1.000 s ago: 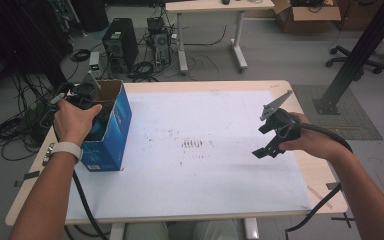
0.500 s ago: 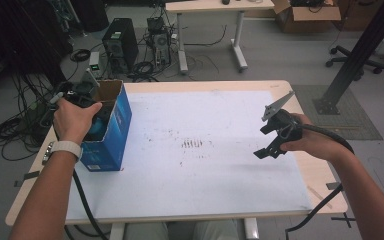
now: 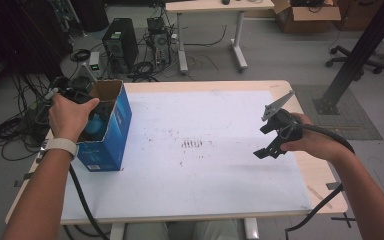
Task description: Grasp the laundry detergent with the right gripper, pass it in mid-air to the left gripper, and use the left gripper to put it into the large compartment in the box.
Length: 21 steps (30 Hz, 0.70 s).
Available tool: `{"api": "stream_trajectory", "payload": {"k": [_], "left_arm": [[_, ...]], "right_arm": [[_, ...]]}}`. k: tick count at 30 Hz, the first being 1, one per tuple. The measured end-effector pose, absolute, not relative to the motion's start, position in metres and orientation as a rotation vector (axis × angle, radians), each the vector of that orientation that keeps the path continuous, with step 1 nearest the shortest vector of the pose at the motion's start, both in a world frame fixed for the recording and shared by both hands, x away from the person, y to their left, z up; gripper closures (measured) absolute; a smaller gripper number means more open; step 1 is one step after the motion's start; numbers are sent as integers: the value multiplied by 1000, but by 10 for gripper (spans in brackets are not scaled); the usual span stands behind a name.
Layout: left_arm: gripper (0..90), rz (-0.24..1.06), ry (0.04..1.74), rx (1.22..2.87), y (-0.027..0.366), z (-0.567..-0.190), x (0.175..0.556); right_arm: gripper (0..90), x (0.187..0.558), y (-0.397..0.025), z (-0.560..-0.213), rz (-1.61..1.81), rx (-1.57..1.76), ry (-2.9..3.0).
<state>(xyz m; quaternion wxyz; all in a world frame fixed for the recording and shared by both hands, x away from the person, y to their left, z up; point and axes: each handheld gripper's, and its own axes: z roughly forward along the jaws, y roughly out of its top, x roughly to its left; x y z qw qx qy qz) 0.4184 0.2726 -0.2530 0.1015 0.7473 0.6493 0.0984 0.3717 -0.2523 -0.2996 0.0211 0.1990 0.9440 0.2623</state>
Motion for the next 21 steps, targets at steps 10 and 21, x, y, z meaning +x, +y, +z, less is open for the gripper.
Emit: {"api": "stream_trajectory", "payload": {"k": [10,21], "left_arm": [[206,300,1858,2255,263,-226,409],[174,280,1800,2281,247,-199,394]], "right_arm": [[55,368,-256,-296,821,614,2919],[56,361,-257,-291,821,608,2912]]}}
